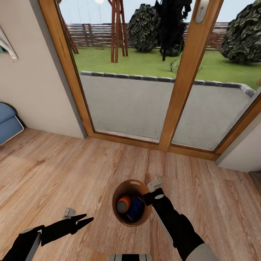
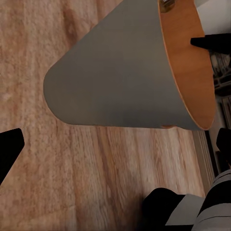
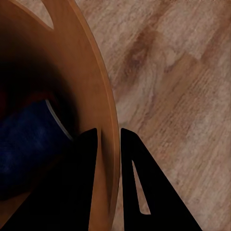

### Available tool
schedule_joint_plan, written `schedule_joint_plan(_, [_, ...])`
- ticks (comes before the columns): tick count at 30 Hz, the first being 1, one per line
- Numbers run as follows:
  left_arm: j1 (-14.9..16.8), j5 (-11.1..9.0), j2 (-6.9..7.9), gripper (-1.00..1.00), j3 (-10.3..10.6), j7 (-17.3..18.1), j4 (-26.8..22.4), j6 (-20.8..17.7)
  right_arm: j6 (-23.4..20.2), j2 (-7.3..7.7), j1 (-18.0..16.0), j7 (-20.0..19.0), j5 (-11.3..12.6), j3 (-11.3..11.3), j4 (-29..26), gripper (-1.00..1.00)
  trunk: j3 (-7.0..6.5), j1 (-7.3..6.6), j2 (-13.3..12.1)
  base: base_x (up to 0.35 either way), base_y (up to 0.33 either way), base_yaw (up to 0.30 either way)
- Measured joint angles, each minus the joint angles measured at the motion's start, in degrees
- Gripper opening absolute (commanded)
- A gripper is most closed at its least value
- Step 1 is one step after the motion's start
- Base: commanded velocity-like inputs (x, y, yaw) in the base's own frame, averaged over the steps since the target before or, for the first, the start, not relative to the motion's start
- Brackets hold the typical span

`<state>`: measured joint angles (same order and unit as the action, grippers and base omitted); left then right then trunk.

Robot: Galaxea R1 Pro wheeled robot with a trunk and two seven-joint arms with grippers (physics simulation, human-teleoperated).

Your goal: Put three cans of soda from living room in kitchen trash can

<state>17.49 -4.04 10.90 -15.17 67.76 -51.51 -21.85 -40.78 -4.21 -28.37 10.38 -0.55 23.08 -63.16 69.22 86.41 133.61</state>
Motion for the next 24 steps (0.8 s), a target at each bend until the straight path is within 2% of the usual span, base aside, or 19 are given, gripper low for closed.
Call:
schedule_joint_plan(3, [0.00,0.00,0.00,1.00,0.02,0.00,0.00,-0.01,0.00,0.00,0.00,0.01,0.02,0.02,0.00,-1.00,0.00,0.00,0.00,0.000,0.000,0.000])
schedule_joint_plan(7, [0.00,0.01,0.00,1.00,0.03,0.00,0.00,-0.03,0.00,0.00,0.01,-0.01,0.02,0.02,0.00,-1.00,0.71,0.87,1.59,0.000,0.000,0.000])
schedule_joint_plan(15, [0.00,0.00,0.00,1.00,0.03,0.00,0.00,-0.04,0.00,0.00,0.00,-0.02,-0.03,0.01,0.00,-1.00,0.72,0.88,1.60,0.000,0.000,0.000])
schedule_joint_plan(21, [0.00,0.01,0.00,1.00,0.05,0.00,0.00,-0.04,0.00,0.00,0.01,-0.03,0.04,0.00,0.01,-1.00,1.79,2.19,3.99,0.000,0.000,0.000])
schedule_joint_plan(24, [0.00,0.00,0.00,1.00,0.03,0.00,0.00,-0.04,0.00,0.00,0.00,-0.04,0.00,-0.01,0.00,-1.00,1.79,2.20,4.01,0.000,0.000,0.000])
